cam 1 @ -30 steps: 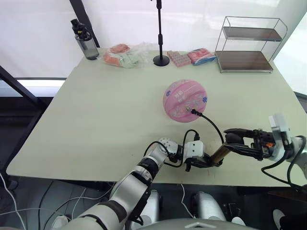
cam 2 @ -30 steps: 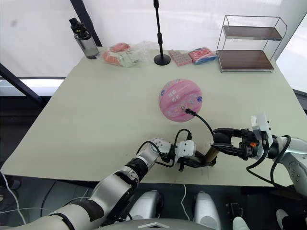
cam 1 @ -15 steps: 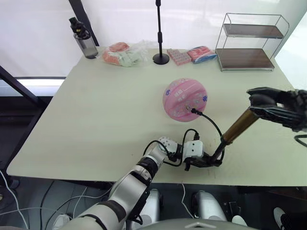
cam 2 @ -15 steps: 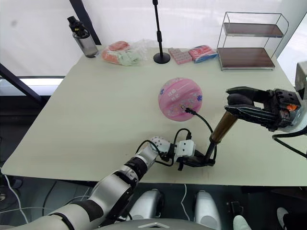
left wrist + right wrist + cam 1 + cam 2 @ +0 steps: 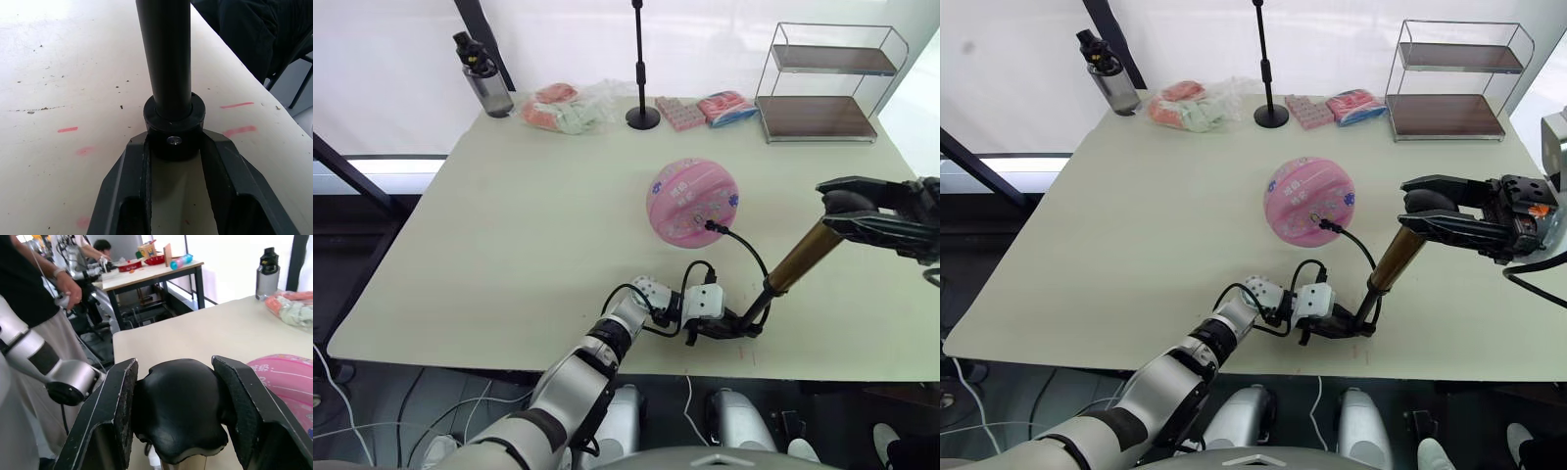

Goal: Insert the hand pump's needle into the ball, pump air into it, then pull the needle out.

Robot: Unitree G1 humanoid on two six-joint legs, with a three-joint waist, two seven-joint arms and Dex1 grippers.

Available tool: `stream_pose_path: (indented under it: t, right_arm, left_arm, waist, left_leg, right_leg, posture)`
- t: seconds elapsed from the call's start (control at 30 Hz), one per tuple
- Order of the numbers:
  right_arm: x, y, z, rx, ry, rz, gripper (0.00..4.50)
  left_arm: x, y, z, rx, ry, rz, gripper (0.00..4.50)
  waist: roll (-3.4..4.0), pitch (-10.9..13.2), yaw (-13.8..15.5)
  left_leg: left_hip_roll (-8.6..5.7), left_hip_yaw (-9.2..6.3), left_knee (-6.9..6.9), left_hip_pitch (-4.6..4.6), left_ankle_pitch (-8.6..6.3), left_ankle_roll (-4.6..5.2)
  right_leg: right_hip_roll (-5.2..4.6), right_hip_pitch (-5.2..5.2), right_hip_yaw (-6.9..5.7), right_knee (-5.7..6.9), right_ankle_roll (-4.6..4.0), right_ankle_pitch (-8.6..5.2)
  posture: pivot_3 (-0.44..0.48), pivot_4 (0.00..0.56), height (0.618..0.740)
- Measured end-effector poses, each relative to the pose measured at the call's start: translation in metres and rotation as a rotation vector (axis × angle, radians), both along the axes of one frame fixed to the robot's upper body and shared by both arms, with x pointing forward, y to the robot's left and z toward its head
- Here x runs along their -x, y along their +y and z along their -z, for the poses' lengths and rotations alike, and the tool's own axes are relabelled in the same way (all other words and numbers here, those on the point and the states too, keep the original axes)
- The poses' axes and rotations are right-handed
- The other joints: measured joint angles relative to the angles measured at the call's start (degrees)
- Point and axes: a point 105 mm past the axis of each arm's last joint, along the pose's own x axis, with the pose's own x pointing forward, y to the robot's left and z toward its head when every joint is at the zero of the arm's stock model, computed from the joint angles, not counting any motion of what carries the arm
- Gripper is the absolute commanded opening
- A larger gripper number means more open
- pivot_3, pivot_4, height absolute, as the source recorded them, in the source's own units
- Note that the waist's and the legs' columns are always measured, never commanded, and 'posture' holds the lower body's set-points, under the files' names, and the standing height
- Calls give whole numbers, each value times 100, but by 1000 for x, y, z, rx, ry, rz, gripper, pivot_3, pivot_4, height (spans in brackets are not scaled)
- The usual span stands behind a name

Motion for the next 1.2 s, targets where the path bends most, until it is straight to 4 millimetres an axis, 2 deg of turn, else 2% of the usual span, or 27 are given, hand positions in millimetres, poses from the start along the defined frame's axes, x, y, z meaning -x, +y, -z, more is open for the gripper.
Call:
stream_pose_path:
  t: [0.17,0.2,0.27,0.57,0.83,1.0,1.07,1.1,1.2]
  right_arm:
    - [0,4,33,3,2,-18,1917]
    - [0,7,47,16,23,-22,1917]
    - [-2,9,64,28,36,-12,1917]
    - [-9,21,130,95,46,2,1917]
    - [-8,27,134,69,3,-6,1917]
    - [-14,17,121,29,88,12,1917]
    - [-16,15,110,30,104,2,1917]
    - [-17,14,96,28,89,-9,1917]
    - [-14,13,71,19,60,-37,1917]
  left_arm:
    - [-1,2,3,-10,8,-16,1156]
    - [-1,2,3,-11,8,-18,1156]
    - [-1,2,3,-11,9,-21,1156]
    - [0,2,4,-17,8,-19,1156]
    - [-2,4,6,-24,9,-31,1156]
    - [-1,3,5,-19,9,-27,1156]
    - [-1,2,4,-14,7,-24,1156]
    - [-1,2,3,-9,8,-24,1156]
    - [-1,1,3,-6,11,-22,1156]
  waist:
    - [-29,-18,-19]
    - [-33,-18,-17]
    - [-33,-19,-21]
    - [-62,-42,-27]
    - [-87,-67,-37]
    - [-68,-50,-16]
    - [-47,-34,-4]
    - [-36,-27,-1]
    - [-33,-21,3]
  left_leg:
    - [8,-4,0,50,0,0]
    - [10,-6,0,66,0,0]
    - [11,-4,-3,85,-1,0]
    - [7,8,-4,93,-1,-1]
    - [18,62,-5,112,-2,0]
    - [18,79,-4,96,-2,0]
    - [17,84,-4,83,-2,0]
    - [15,89,-4,74,-2,0]
    - [16,89,-4,65,-2,0]
  right_leg:
    - [7,47,-1,0,0,-1]
    - [10,64,-2,0,-1,-2]
    - [9,81,-1,-1,-1,-4]
    - [5,85,9,-5,1,-3]
    - [4,81,47,-5,3,-2]
    - [0,55,63,-5,3,0]
    - [-2,40,68,-4,5,1]
    - [-3,28,74,-3,7,4]
    - [-1,18,75,-3,7,4]
  posture:
    - [0,150,740]
    - [0,150,740]
    - [0,150,740]
    - [0,150,740]
    - [0,150,740]
    - [0,150,740]
    - [0,150,740]
    - [0,150,740]
    - [0,150,740]
